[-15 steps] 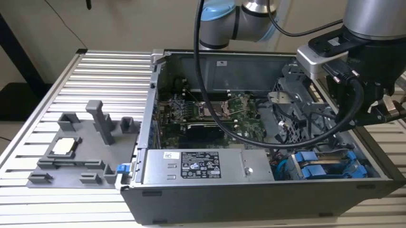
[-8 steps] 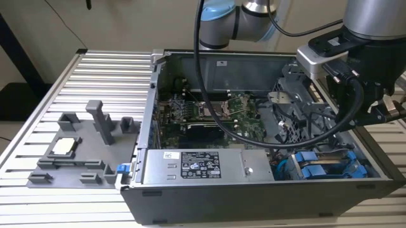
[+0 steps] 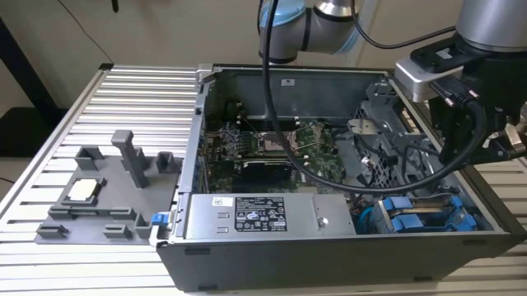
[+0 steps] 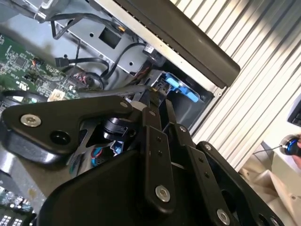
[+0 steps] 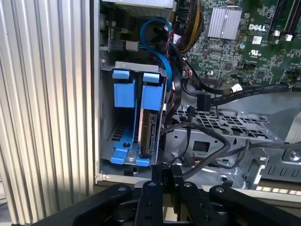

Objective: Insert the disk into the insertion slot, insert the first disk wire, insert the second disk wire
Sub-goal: 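Insert the first disk wire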

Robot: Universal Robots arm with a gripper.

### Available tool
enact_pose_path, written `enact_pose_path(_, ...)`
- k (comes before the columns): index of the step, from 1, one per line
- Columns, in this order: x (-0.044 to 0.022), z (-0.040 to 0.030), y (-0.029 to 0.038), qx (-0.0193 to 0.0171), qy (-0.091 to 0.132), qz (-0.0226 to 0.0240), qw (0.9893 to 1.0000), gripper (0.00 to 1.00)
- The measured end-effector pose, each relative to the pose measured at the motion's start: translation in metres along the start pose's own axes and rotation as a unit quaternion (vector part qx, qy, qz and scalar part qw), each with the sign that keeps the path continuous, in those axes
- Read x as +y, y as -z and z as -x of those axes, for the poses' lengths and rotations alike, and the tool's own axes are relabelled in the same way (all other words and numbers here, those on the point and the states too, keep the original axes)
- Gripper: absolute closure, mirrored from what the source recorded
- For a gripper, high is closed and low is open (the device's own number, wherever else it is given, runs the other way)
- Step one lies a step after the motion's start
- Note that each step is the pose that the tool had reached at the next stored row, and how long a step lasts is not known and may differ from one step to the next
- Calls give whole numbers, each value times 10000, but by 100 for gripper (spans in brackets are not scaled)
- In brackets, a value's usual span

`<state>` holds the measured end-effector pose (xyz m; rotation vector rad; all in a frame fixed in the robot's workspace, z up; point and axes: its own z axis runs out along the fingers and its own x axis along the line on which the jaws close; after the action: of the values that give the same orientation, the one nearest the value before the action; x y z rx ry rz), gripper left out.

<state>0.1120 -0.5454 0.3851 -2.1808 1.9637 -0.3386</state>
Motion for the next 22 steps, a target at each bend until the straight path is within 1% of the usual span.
enact_pose_path(3, -45, -7, -16, 38, 16, 106, 9999, 81)
enact_pose_path(6, -82, -12, -29, 72, 28, 225, 9997, 81)
enact_pose_path(8, -81, -11, -39, 79, -2, 287, 9996, 81)
enact_pose_path(11, -76, -11, -55, 107, -126, 350, 9993, 81)
enact_pose_path(12, -75, -11, -59, 111, -153, 382, 9991, 81)
enact_pose_path(13, -74, -11, -62, 111, -164, 427, 9989, 81)
enact_pose_path(16, -83, -11, -76, 100, -169, 568, 9982, 81)
enact_pose_path(17, -88, -12, -81, 97, -169, 602, 9980, 81)
enact_pose_path(18, -92, -13, -85, 86, -169, 631, 9978, 81)
enact_pose_path(19, -97, -13, -90, 65, -173, 649, 9977, 81)
enact_pose_path(21, -103, -17, -100, 14, -185, 666, 9976, 81)
enact_pose_path(22, -105, -19, -103, -12, -190, 684, 9975, 81)
